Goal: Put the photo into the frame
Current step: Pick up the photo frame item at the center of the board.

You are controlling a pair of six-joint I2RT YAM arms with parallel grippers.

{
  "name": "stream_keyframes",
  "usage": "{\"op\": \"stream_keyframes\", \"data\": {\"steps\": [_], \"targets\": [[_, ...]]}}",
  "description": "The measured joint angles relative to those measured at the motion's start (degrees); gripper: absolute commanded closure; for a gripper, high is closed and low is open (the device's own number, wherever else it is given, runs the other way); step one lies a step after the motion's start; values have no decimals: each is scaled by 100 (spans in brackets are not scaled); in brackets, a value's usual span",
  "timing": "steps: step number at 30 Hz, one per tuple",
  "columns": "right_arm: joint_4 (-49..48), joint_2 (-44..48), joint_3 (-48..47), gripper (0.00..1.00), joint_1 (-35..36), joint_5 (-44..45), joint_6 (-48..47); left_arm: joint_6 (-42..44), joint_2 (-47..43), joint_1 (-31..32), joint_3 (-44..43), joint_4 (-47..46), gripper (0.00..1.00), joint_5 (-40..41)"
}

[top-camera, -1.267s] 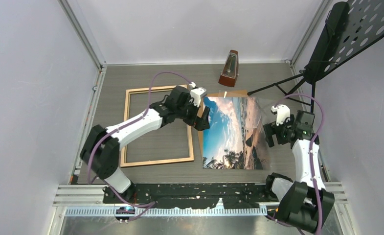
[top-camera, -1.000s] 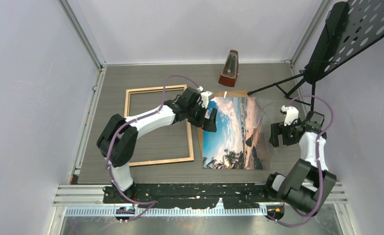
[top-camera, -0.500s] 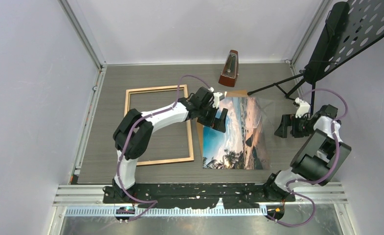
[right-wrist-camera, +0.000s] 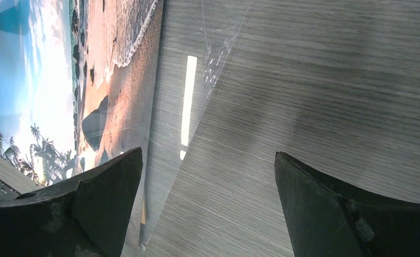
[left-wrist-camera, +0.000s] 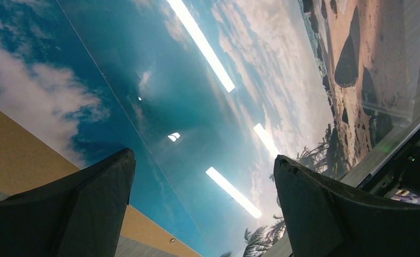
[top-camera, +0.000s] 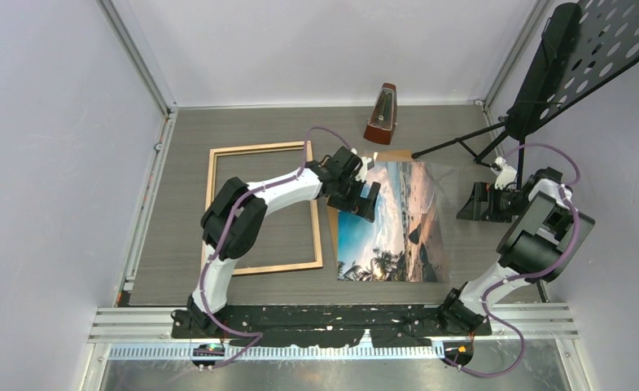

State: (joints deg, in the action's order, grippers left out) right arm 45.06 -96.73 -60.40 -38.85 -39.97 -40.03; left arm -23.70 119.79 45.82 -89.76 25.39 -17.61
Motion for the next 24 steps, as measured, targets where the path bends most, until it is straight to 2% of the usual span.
{"op": "stream_keyframes", "data": {"steps": [16, 24], "targets": [[308, -544, -415, 0, 7, -48, 94, -37, 258, 195, -229, 33, 1, 4], [433, -826, -691, 3, 127, -46, 111, -35, 258, 195, -229, 33, 1, 9]]}}
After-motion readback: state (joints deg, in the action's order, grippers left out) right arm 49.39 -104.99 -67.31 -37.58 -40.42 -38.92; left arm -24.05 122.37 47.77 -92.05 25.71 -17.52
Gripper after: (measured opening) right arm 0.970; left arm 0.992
